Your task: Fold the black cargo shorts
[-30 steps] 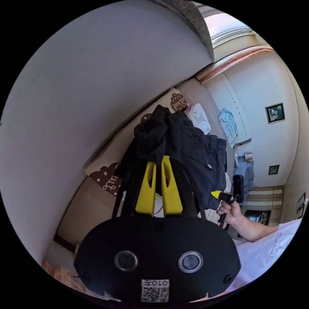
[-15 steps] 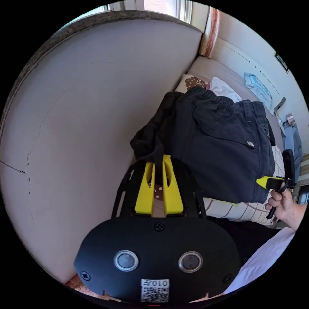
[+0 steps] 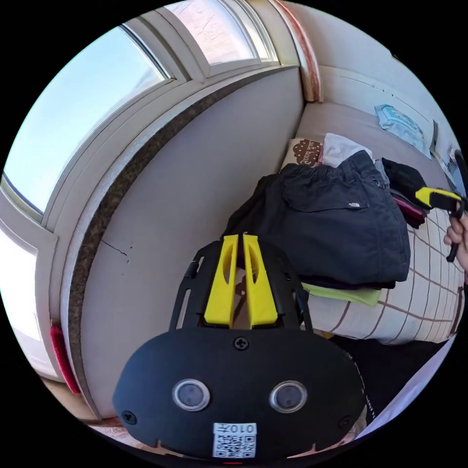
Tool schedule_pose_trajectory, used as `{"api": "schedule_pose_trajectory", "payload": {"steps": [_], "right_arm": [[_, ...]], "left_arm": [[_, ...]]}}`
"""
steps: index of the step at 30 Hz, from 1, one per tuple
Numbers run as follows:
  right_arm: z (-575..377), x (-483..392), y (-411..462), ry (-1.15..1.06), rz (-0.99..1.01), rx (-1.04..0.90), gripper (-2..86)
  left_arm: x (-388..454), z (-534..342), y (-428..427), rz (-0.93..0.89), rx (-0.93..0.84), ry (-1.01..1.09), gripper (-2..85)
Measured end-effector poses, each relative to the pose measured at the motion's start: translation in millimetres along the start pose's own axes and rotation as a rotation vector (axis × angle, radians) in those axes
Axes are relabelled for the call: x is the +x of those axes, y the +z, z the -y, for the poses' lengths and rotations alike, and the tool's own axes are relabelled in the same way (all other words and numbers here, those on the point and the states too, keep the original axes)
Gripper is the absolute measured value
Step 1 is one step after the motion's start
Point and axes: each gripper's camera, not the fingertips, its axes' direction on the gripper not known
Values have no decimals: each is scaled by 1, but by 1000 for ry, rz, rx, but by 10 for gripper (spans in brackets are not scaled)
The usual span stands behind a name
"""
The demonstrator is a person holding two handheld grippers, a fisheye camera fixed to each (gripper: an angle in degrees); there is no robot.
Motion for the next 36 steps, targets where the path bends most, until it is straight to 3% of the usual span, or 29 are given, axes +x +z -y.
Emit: {"api": "schedule_pose_trajectory", "payload": {"steps": [6, 8, 9, 14, 18, 22, 28, 32, 36], "right_arm": [[72, 12, 62, -75, -126, -107, 28], [53, 24, 116, -61, -222, -336, 26], [43, 26, 124, -47, -224, -342, 25], [-44, -28, 132, 60, -409, -194, 21], [-73, -53, 131, 181, -243, -205, 17], [-46, -86, 150, 34, -354, -245, 13], [-21, -60, 127, 207, -313, -350, 12], [-25, -77, 85, 313, -190, -296, 10], [-7, -116, 44, 209, -120, -209, 9]], "left_arm": [[66, 16, -20, -206, 139, 168, 1], [97, 17, -10, -220, 77, 249, -1], [117, 14, 5, -220, 10, 306, -1], [140, -13, 28, -260, 20, 387, -2], [134, -40, 47, -322, -30, 435, -2], [117, -39, 67, -380, -69, 340, -2], [151, -9, 73, -342, -54, 289, -1], [160, -18, 73, -369, -1, 305, -2], [157, -24, 78, -284, -8, 283, -2]]}}
